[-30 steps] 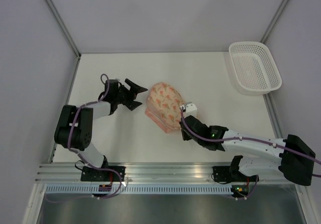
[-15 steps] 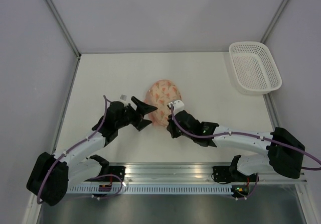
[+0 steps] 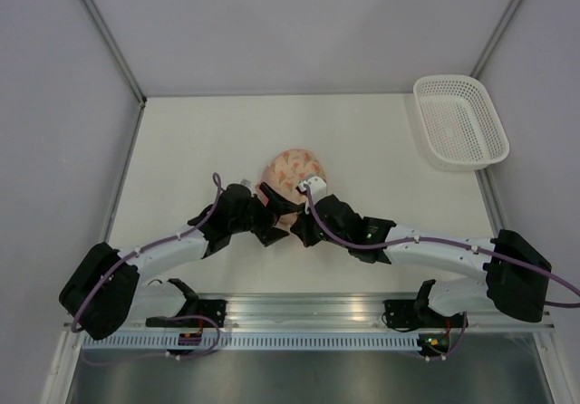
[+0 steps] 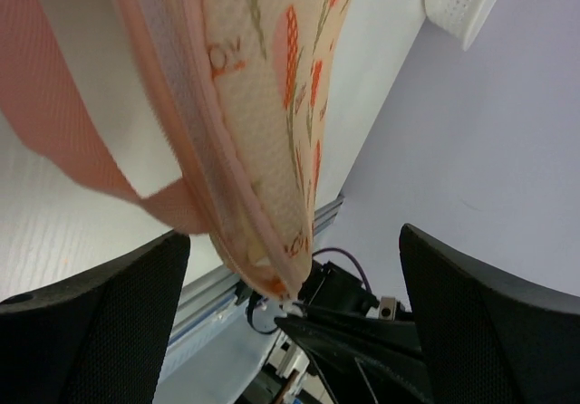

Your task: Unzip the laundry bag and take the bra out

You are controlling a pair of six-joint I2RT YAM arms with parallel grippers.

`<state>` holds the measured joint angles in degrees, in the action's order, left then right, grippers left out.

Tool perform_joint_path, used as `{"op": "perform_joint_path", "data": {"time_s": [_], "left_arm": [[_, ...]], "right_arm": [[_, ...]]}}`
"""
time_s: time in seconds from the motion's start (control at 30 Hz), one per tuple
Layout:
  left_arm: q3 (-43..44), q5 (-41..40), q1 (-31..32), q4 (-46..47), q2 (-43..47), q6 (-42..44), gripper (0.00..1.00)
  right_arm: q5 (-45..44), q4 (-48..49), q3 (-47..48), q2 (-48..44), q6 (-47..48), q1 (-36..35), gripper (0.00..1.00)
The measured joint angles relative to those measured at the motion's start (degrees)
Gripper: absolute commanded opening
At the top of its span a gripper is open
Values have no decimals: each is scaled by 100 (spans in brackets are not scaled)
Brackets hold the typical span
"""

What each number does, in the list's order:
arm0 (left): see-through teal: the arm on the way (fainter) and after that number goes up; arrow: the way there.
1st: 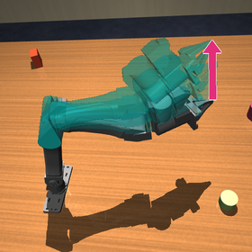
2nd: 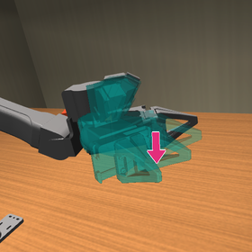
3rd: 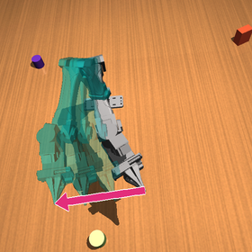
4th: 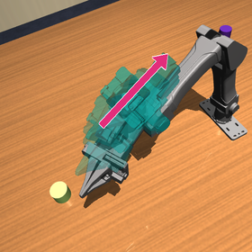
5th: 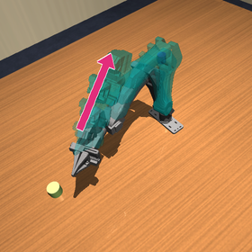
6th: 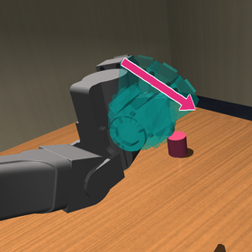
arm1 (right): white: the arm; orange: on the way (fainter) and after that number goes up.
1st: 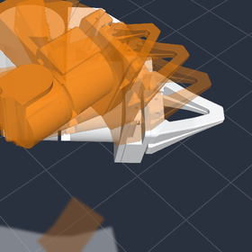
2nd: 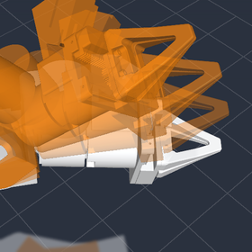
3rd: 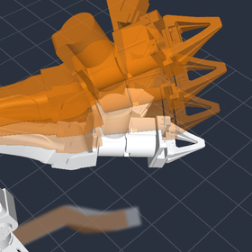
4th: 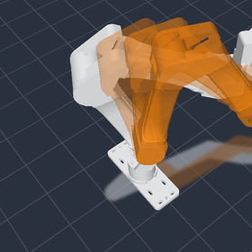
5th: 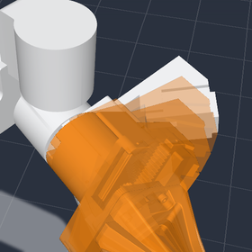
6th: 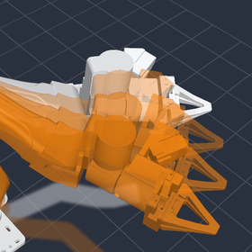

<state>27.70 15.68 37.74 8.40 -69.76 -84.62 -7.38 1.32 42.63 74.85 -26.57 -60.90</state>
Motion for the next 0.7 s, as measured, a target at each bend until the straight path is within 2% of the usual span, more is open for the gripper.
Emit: {"op": "perform_joint_path", "data": {"time_s": [0.03, 0.07, 0.1, 0.13, 0.17, 0.33, 0.47, 0.7], "left_arm": [[37, -81, 0, 7, -39, 0, 91], [90, -157, -7, 9, -125, 0, 59], [146, -238, -13, 24, -234, -26, 38], [201, -295, -20, 42, -361, -15, 11], [264, -337, -28, 63, -501, -9, 3], [758, -267, -33, 37, -1080, 68, 2], [868, -251, -68, 31, -1126, 111, 2], [966, -105, -787, -417, -962, 518, 2]], "right_arm": [[7, 0, 0, -2, 7, 0, 1], [15, 0, 0, -15, 15, 0, 0], [26, 0, 0, -33, 31, 0, 0], [28, -2, 0, -59, 39, 0, 0], [22, -4, 0, -98, 50, 0, 0], [-208, -175, -20, -299, 127, 59, 0], [-382, -251, -20, -413, 138, 70, 1], [-796, -614, -20, -433, 74, 63, 0]]}}
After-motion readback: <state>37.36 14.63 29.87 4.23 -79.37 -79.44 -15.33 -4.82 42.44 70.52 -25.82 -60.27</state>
